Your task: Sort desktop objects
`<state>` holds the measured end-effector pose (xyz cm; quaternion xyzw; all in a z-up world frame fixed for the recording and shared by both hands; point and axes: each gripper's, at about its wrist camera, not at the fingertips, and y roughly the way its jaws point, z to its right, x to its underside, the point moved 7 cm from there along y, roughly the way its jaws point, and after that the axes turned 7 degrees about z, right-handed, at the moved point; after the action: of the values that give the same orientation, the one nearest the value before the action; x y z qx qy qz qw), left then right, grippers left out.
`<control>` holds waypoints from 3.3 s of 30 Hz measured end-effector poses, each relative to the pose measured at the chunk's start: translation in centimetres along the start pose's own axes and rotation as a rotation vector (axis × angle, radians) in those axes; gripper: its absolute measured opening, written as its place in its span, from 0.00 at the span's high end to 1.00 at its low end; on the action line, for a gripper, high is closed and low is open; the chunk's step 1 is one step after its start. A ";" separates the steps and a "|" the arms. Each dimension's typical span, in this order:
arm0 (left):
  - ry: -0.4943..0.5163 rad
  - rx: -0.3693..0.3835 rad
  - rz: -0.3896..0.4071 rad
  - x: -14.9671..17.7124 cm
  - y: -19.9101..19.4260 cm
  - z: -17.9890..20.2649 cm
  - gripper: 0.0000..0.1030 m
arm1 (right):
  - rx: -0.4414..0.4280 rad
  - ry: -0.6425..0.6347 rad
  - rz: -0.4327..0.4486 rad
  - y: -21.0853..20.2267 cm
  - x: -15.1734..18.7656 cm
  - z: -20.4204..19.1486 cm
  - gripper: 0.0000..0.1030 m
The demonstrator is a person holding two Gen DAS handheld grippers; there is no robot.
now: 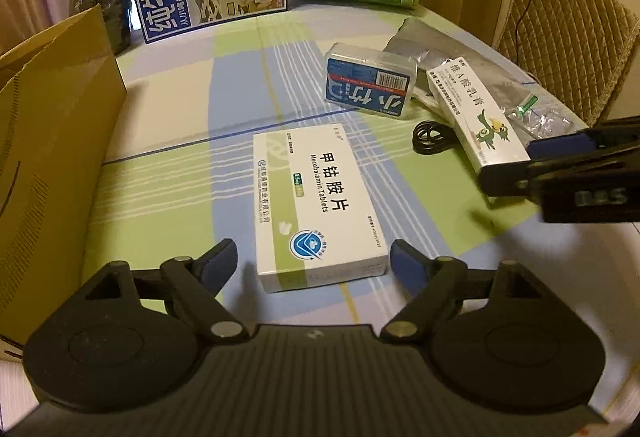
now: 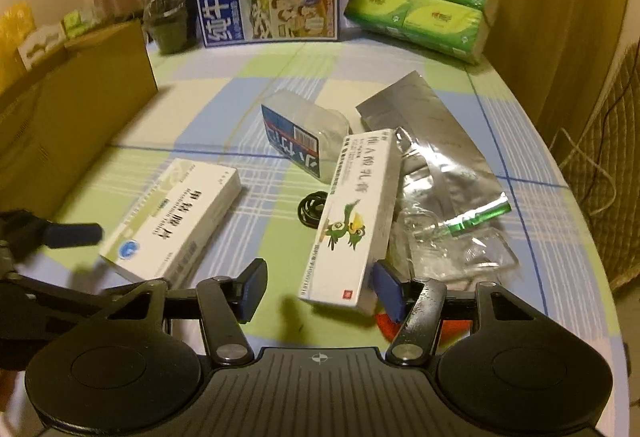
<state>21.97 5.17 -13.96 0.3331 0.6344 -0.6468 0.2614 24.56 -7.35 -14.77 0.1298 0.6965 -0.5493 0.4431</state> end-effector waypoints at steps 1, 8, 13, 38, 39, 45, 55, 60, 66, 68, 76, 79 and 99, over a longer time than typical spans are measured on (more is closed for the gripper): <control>-0.004 0.002 0.004 0.0 0.0 -0.1 0.22 | 0.013 -0.012 -0.002 0.3 0.1 0.0 0.45; -0.008 0.006 0.024 0.0 0.1 -0.4 0.20 | 0.054 -0.008 -0.008 1.3 0.6 0.3 0.59; -0.011 0.000 0.024 -0.3 0.6 -0.5 0.19 | 0.024 0.024 -0.021 -0.2 0.9 0.2 0.64; -0.018 -0.027 -0.052 1.6 -5.4 2.3 0.18 | -0.039 0.056 -0.060 -6.0 4.3 -1.5 0.65; -0.018 -0.028 -0.052 1.5 -5.1 2.2 0.18 | -0.040 0.051 -0.062 -5.6 4.3 -1.5 0.65; -0.031 -0.005 -0.062 1.1 -3.3 2.0 0.18 | -0.044 0.050 -0.080 -4.0 4.6 -1.4 0.64; 0.001 0.008 -0.100 1.7 -0.7 2.4 0.25 | -0.035 0.061 -0.076 -3.2 4.8 -0.9 0.65; 0.001 0.012 -0.103 1.6 -0.6 2.3 0.34 | -0.028 0.037 -0.077 -2.8 4.7 -1.2 0.65; 0.010 0.008 -0.109 1.6 -0.9 2.2 0.35 | -0.012 0.045 -0.059 -3.8 4.5 -1.1 0.66; 0.006 0.005 -0.099 1.4 -1.4 2.1 0.35 | -0.016 0.061 -0.051 -4.6 4.4 -1.0 0.66; -0.019 0.006 -0.054 -0.2 -4.8 2.3 0.35 | -0.018 0.116 0.003 -8.7 2.9 -0.9 0.66; -0.021 0.001 -0.032 -0.9 -6.5 2.3 0.35 | -0.020 0.126 0.028 -10.5 2.1 -1.2 0.66; -0.064 -0.134 0.053 -2.1 -18.3 -6.2 0.35 | -0.202 0.096 0.114 -14.8 -4.2 -14.5 0.66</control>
<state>10.02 12.21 -0.38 0.3108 0.6586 -0.6060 0.3200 10.24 1.37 -1.88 0.1501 0.7603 -0.4433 0.4505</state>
